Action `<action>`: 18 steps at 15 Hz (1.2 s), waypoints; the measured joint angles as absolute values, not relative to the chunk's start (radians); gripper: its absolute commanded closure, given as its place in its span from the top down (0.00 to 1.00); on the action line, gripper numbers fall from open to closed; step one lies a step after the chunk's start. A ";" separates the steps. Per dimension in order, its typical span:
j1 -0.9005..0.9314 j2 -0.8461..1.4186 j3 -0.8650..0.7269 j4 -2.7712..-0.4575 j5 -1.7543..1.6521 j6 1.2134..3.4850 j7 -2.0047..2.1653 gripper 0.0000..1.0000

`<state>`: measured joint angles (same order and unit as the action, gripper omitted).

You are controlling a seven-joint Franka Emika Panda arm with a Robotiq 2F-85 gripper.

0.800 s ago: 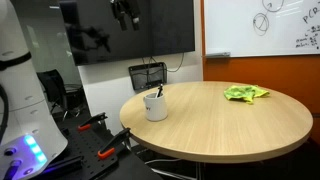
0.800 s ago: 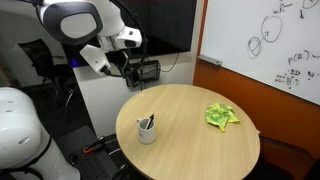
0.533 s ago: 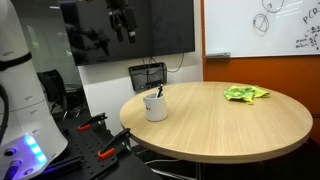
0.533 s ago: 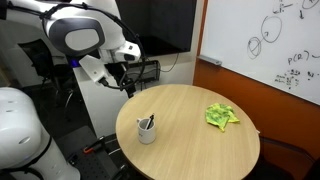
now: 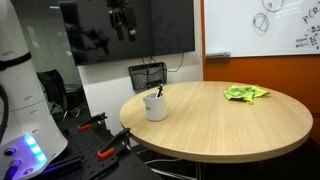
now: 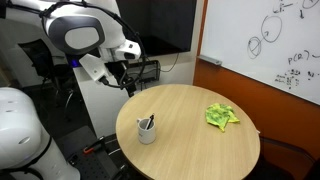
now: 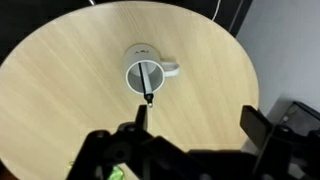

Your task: Remove the marker from the mug and put it on the table

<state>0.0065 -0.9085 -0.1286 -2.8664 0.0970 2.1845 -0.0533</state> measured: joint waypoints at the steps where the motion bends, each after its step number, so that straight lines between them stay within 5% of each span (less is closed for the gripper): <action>1: 0.006 -0.905 -0.127 -2.857 0.097 2.184 -0.053 1.00; 9: -0.013 -0.663 -0.061 -2.751 0.080 2.204 0.003 1.00; 18: -0.014 -0.189 -0.061 -2.622 0.089 2.473 0.009 0.99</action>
